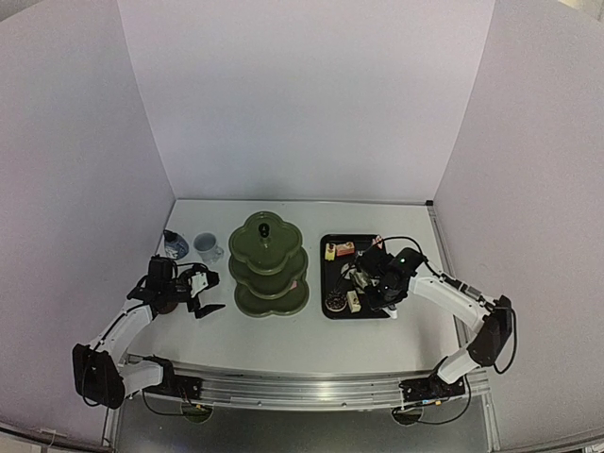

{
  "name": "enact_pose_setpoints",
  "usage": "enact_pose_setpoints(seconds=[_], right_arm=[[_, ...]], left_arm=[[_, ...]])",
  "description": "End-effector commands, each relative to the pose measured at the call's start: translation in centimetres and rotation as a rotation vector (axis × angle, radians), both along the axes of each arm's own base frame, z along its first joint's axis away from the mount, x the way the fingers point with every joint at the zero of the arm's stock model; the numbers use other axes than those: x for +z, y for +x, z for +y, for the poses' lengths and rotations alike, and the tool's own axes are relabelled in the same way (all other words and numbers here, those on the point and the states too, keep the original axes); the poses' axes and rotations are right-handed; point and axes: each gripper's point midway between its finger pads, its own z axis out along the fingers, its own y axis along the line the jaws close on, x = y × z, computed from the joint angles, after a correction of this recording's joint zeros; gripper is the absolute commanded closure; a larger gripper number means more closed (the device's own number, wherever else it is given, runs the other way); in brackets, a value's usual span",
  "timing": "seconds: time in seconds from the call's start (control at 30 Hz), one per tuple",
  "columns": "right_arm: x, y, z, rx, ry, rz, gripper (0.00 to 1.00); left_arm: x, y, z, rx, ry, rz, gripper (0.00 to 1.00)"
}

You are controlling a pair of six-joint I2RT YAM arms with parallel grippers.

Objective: Serve the afternoon tea

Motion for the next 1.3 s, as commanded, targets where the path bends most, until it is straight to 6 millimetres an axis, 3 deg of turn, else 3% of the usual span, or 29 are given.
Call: enact_pose_setpoints(seconds=[0.0, 0.2, 0.5, 0.9, 1.0, 1.17, 1.27], right_arm=[[1.9, 1.2, 0.0, -0.03, 0.02, -0.078, 0.64], [3.1, 1.6, 0.3, -0.031, 0.046, -0.106, 0.64], [0.9, 0.5, -0.2, -0.034, 0.024, -0.038, 0.62], [-1.9, 0.7, 0.5, -0.015, 0.03, 0.03, 0.63], [-2.4, 0.7, 0.3, -0.02, 0.021, 0.04, 0.67], [-2.2, 1.2, 0.2, -0.025, 0.025, 0.026, 0.9], [-1.2, 1.6, 0.4, -0.02, 0.041, 0.0, 0.99]], left_arm=[[0.4, -0.1, -0.2, -0.017, -0.006, -0.017, 0.01], [0.4, -0.1, -0.3, -0.022, -0.009, -0.017, 0.01], [0.1, -0.1, -0.2, -0.019, -0.005, -0.013, 0.01], [0.0, -0.2, -0.2, -0.016, -0.004, -0.011, 0.01], [0.1, -0.2, -0.2, -0.015, -0.005, -0.014, 0.01], [0.1, -0.2, -0.2, -0.014, -0.005, -0.017, 0.01], [0.2, -0.2, -0.2, -0.01, -0.008, -0.018, 0.01]])
